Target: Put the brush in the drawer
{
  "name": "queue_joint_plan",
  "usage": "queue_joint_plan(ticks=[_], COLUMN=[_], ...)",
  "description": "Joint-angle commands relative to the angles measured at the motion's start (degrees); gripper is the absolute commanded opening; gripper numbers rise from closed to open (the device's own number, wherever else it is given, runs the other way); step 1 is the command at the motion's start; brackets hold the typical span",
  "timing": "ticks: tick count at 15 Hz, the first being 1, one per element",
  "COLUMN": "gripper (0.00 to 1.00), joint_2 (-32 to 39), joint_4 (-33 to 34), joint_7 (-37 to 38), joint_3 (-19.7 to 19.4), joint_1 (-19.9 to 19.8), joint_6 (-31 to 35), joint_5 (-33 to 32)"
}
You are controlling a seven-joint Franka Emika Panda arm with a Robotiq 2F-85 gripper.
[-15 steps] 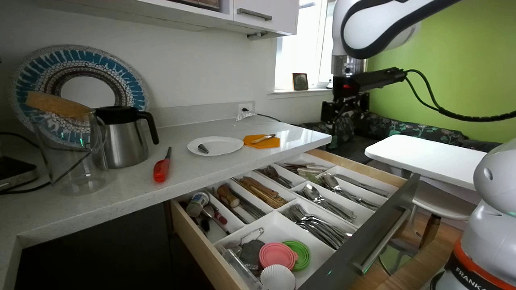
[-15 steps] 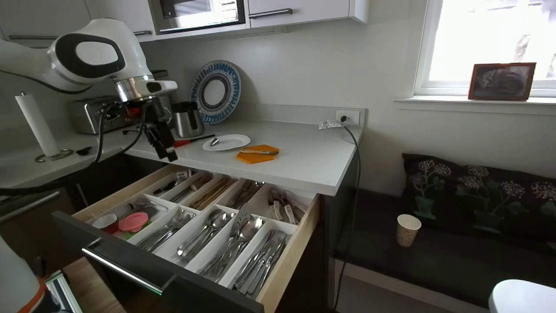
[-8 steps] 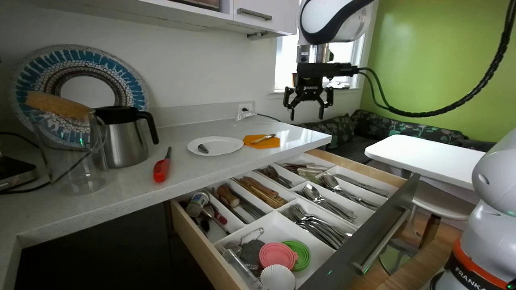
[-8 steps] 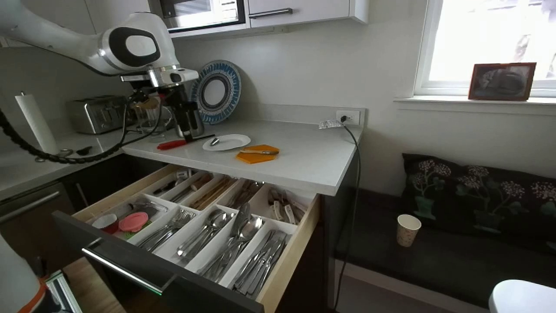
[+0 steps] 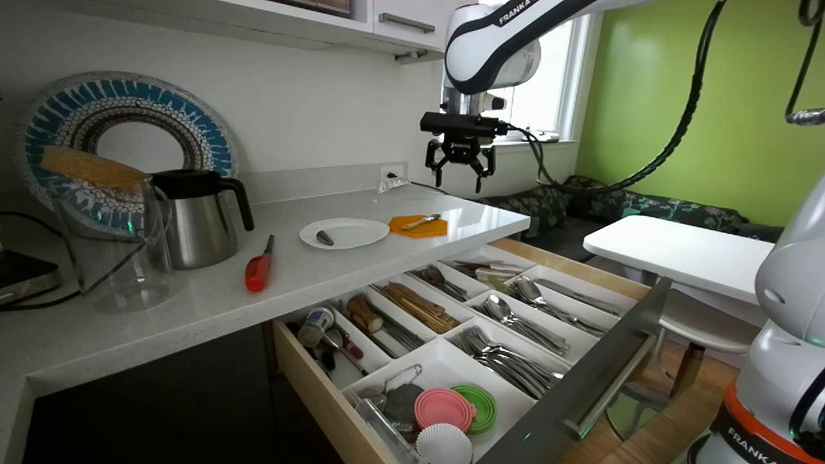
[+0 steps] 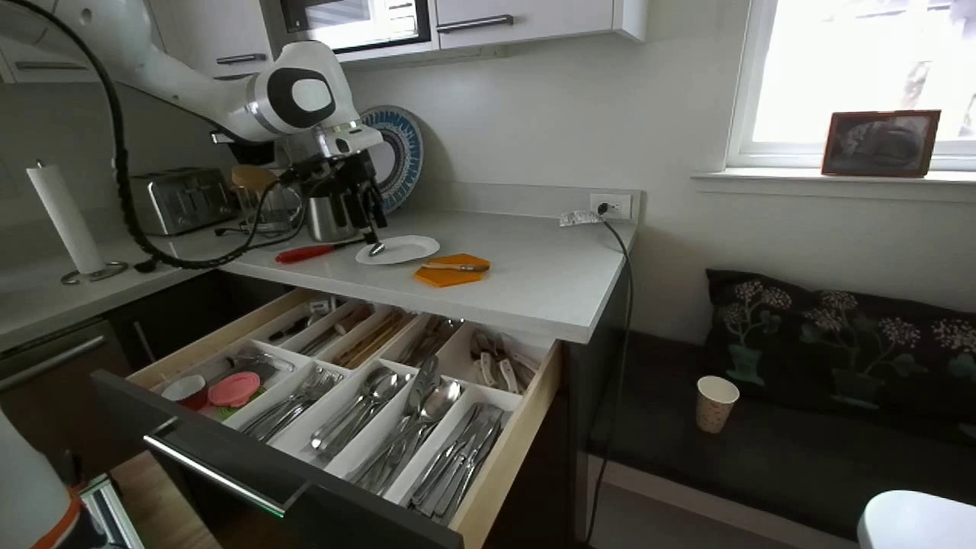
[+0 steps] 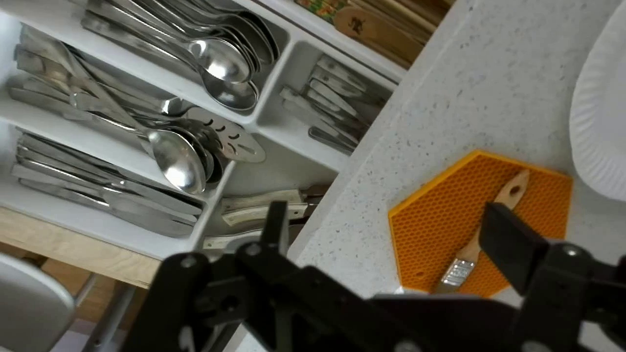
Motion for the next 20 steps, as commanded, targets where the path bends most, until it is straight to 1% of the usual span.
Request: queue_joint_plan(ticks=[1, 3, 5, 6, 8, 19, 20], gripper=[1.0, 1.0, 1.0, 1.0, 1.0, 1.0, 1.0], joint_2=[7.0, 10.1, 13.3, 9.6, 10.9, 10.2, 11.6], joint_4=[6.4, 9.0, 11.3, 7.8, 8.5, 8.5, 9.5], joint_7=[14.4, 19.7, 23.2, 19.1, 19.7, 19.5, 22.1], joint_3=[-1.9, -3.0, -4.2, -4.8, -5.5, -5.9, -6.2], joint_1=[3.2, 5.1, 7.3, 6.8, 7.8, 7.8, 8.1], joint_6=[-0.9, -2.0, -2.7, -0.5, -0.5, -0.5, 0.1], joint_5=[-9.4, -14.5, -19.6, -15.3, -15.8, -15.8, -16.6])
